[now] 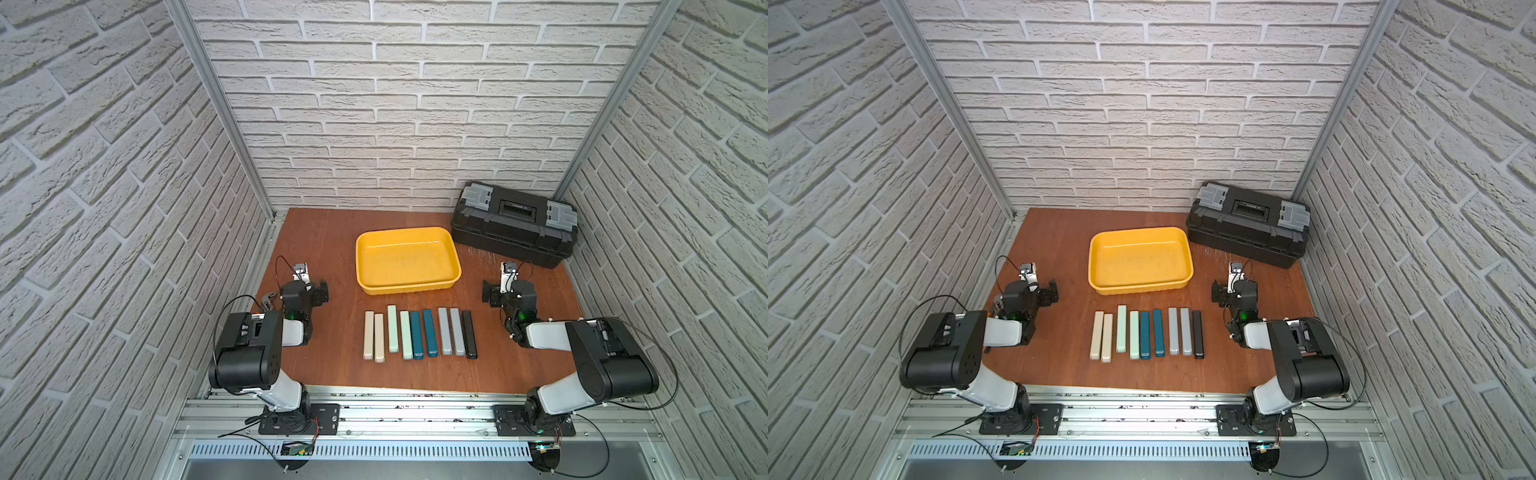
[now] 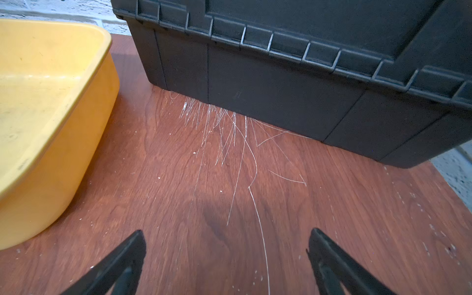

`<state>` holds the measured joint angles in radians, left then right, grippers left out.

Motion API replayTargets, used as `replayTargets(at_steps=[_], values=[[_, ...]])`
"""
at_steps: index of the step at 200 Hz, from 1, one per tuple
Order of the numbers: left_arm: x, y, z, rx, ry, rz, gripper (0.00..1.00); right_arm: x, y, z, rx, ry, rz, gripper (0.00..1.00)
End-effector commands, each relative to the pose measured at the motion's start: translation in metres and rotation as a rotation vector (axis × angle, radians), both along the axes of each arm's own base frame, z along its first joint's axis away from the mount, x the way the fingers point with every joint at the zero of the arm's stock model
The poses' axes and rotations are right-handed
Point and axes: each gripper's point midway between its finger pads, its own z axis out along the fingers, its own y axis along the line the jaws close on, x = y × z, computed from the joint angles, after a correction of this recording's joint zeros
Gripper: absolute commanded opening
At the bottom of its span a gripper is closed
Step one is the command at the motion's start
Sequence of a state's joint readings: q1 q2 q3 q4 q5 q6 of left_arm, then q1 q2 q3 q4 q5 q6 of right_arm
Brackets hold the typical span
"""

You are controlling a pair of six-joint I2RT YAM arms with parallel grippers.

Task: Put the pruning pliers into the storage box
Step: Pick up the pruning pliers from the center of the board.

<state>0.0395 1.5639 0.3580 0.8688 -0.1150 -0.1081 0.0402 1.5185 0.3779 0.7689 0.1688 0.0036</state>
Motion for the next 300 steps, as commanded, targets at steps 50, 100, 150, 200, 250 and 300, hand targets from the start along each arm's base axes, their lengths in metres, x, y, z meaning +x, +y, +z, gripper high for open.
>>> replayTargets(at_steps=[50,100,150,200,250,300], values=[[0.012,0.007,0.019,-0.001,-0.073,0.008,0.98,0.012,-0.006,0.023,-0.016,-0.081,-0.018,0.99],[0.012,0.007,0.019,0.000,-0.073,0.007,0.98,0.012,-0.006,0.023,-0.016,-0.081,-0.019,0.99],[0.012,0.007,0.020,0.002,-0.079,0.006,0.98,0.012,-0.005,0.023,-0.016,-0.081,-0.015,0.99],[0.018,-0.008,0.048,0.050,0.020,-0.030,0.98,0.008,-0.007,0.064,0.013,-0.026,-0.044,0.99],[0.011,-0.012,0.088,0.052,0.107,0.055,0.88,0.000,-0.033,0.077,0.261,0.087,-0.294,0.83],[-0.038,-0.070,0.112,0.025,0.240,-0.005,0.92,-0.019,0.003,0.129,0.345,0.069,-0.153,0.63]])
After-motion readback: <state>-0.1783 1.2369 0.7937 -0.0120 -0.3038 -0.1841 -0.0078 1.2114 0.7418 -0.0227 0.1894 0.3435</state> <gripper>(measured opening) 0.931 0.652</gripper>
